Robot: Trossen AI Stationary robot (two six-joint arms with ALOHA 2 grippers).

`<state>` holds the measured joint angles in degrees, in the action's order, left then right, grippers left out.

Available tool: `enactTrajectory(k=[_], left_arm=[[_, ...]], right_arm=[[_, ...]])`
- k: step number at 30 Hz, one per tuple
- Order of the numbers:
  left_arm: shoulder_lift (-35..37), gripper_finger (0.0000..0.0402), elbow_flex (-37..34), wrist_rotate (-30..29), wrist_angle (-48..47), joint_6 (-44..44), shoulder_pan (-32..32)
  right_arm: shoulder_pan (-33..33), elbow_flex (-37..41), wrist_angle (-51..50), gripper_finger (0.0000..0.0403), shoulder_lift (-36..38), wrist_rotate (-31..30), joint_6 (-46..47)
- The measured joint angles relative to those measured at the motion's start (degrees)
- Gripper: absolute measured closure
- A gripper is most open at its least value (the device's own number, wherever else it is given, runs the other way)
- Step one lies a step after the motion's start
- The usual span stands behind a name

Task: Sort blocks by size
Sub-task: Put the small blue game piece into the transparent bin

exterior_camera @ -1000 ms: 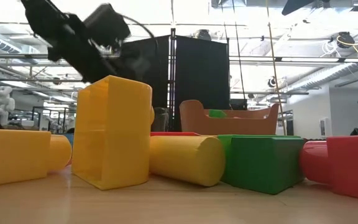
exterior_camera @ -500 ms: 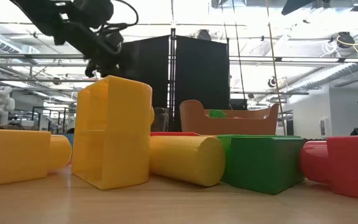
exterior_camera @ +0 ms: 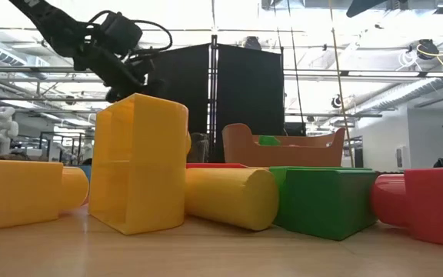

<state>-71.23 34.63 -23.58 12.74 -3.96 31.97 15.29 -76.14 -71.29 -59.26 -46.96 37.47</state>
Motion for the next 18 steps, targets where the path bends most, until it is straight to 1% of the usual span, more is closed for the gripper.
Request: enactTrajectory(k=[3, 4, 5, 6, 9, 12, 14, 18], left_arm=[[0.29, 0.0071, 0.70, 12.23, 0.80, -2.93, -1.45], [0.29, 0.0071, 1.23, 15.32, 0.90, -4.30, -2.61], [0.30, 0.0070, 1.49, 17.37, 0.95, -5.14, -4.19], [0.26, 0.0070, 1.66, 18.22, 0.87, -5.78, -6.04], [0.07, 0.0070, 1.84, 17.89, 0.24, -3.92, -11.96], [-1.61, 0.0069, 1.96, 14.18, -0.86, -0.54, -16.75], [-3.41, 0.0069, 1.81, 12.36, -2.22, -0.22, -18.50], [-9.10, 0.0069, 1.91, 11.92, -1.12, -2.74, -20.59]], right_arm=[[0.00, 0.00, -0.02, 0.0399, 0.00, 0.02, 0.48], [0.00, 0.00, -0.02, 0.0399, 0.02, 0.01, 0.85], [0.00, 0.00, -0.03, 0.0399, 0.00, 0.02, 1.08], [0.00, 0.00, -0.04, 0.0399, 0.00, 0.00, 1.27], [0.00, 0.00, -0.05, 0.0399, 0.00, 0.02, 1.51], [0.00, 0.00, -0.06, 0.0399, 0.01, 0.03, 1.46], [0.00, 0.00, -0.09, 0.0399, 0.00, 0.04, 1.46], [0.00, 0.00, -0.15, 0.0399, 0.02, 0.07, 1.44]])
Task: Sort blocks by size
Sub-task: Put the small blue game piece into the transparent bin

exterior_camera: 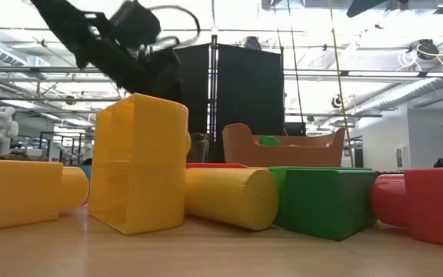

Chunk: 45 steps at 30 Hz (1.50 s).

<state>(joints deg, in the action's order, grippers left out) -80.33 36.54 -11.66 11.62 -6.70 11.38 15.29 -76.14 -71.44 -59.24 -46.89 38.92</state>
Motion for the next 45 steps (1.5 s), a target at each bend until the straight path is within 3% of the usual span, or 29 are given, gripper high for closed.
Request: enactTrajectory(k=[6, 15, 22, 26, 32, 39, 45], left_arm=[[-8.42, 0.0069, -0.01, -3.67, 1.35, -2.50, -0.68], [-17.32, 0.0069, -0.05, -3.80, 5.29, -4.14, -1.51], [-22.22, 0.0072, 0.17, -4.25, 4.58, -11.49, -2.58], [-23.59, 0.0118, 0.11, -4.84, 4.14, -15.73, -2.56], [-23.81, 0.0268, 0.04, -4.21, 4.64, -17.41, -2.41], [-20.83, 0.0275, 0.09, -2.57, 5.06, -21.24, -2.26], [-12.77, 0.0275, 2.28, -0.52, 4.73, -21.59, -2.39]], right_arm=[[0.00, 0.00, -0.34, 0.0399, -0.01, 0.43, 0.90], [0.00, 0.00, -0.70, 0.0399, -0.02, 0.52, 2.44], [0.00, 0.00, -0.83, 0.0399, -0.01, 0.52, 2.43], [0.00, 0.00, -1.29, 0.0399, -0.02, 0.50, 2.39], [0.00, 0.00, -2.08, 0.0399, -0.02, 0.48, 2.25], [0.01, 0.00, -2.71, 0.0399, 0.00, 0.46, 2.38], [0.02, 0.00, -3.33, 0.0399, 0.00, 0.47, 2.39]])
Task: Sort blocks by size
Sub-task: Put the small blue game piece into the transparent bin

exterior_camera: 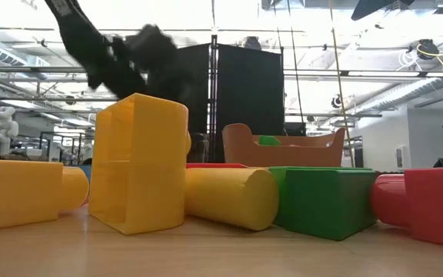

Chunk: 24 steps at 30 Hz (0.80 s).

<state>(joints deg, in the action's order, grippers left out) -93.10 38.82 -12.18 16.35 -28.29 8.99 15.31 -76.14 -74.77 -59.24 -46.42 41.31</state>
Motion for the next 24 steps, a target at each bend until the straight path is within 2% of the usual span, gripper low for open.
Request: enactTrajectory(k=[4, 9, 11, 18, 20, 24], left_arm=[[6.95, 0.0275, 1.40, -3.62, -0.66, 1.44, 0.62], [13.91, 0.0275, 3.24, -16.31, -4.39, 11.31, 4.64], [15.52, 0.0275, 3.13, -19.34, -6.92, 14.69, 7.34], [15.80, 0.0275, 3.16, -18.45, -10.10, 15.61, 17.35], [15.60, 0.0253, 3.01, -18.06, -10.35, 15.53, 19.47], [15.54, 0.0165, 3.03, -17.13, -10.19, 15.53, 22.22]], right_arm=[[-0.01, 0.00, -0.62, 0.0399, 0.00, -0.09, 0.00], [0.00, 0.00, -0.92, 0.0399, 0.00, -1.56, -0.34], [0.00, 0.00, -0.98, 0.0399, -0.02, -1.73, -0.38], [0.00, 0.00, -0.88, 0.0399, 0.00, -1.80, -0.13], [0.00, 0.00, -0.83, 0.0399, 0.00, -1.80, 0.02], [0.00, 0.00, -0.51, 0.0399, 0.00, -1.78, 0.32]])
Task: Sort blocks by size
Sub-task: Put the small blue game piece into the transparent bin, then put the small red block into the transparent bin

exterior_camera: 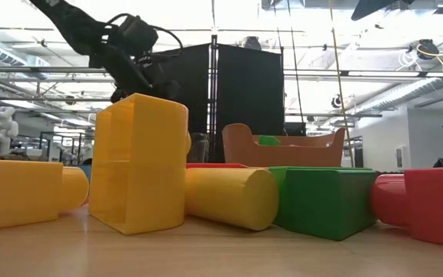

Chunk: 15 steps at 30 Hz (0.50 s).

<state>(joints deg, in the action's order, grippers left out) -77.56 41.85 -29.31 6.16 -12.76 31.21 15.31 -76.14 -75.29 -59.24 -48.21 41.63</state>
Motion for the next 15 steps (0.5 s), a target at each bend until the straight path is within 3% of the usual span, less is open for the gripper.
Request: enactTrajectory(k=[5, 8, 11, 15], left_arm=[[0.05, 0.0104, 1.25, 6.66, -3.40, 0.32, 0.61], [0.66, 0.0098, 3.24, 15.56, -6.87, 2.62, -0.64], [2.38, 0.0096, 6.96, 25.89, -16.17, 5.66, -2.98], [5.15, 0.0095, 8.72, 31.05, -23.32, 3.84, -8.95]], right_arm=[[0.00, 0.00, -0.02, 0.0399, 0.00, 0.00, 0.33], [0.00, 0.00, -0.01, 0.0399, 0.00, 0.00, 0.12], [0.00, 0.00, -0.02, 0.0399, 0.00, 0.02, 0.25], [0.00, 0.00, -0.02, 0.0399, -0.02, 0.09, 0.65]])
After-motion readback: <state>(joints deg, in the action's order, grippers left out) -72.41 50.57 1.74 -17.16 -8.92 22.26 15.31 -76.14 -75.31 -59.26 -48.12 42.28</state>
